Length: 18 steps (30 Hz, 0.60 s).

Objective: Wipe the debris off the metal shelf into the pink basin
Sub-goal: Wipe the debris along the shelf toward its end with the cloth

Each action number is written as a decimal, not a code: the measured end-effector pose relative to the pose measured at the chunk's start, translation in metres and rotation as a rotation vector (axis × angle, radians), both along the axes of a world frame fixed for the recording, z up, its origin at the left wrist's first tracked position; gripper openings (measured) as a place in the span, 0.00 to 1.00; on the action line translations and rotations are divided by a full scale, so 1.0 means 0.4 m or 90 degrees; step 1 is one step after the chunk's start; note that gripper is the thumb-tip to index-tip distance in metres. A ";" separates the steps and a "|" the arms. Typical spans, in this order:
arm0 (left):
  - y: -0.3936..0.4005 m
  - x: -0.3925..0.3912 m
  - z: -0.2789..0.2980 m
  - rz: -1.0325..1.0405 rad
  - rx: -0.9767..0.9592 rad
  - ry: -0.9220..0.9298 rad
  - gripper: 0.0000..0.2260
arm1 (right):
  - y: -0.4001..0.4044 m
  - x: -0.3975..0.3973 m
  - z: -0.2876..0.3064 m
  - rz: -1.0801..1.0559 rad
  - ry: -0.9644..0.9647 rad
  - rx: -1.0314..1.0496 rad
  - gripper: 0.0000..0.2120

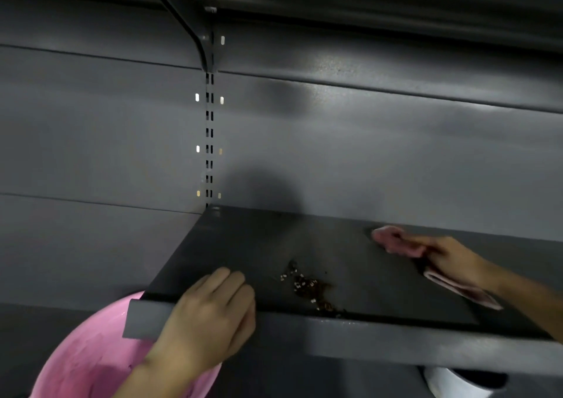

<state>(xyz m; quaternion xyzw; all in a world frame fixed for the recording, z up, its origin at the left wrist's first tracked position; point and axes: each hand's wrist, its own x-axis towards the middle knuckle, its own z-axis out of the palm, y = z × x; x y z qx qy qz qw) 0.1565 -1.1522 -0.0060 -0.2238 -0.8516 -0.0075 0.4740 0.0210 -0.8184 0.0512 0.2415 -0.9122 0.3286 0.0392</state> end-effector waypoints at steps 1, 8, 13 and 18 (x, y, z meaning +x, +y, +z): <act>-0.009 0.003 -0.002 0.008 0.009 -0.006 0.14 | 0.019 0.011 -0.018 -0.014 -0.023 0.017 0.23; -0.004 0.000 -0.019 -0.003 0.037 0.012 0.26 | -0.165 0.083 -0.059 0.117 -0.030 0.023 0.33; -0.014 0.000 -0.027 -0.021 0.032 0.020 0.27 | -0.284 0.097 -0.069 0.191 0.032 0.058 0.28; -0.041 0.012 -0.013 0.029 0.041 -0.003 0.16 | -0.319 0.001 0.003 0.121 0.004 -0.055 0.22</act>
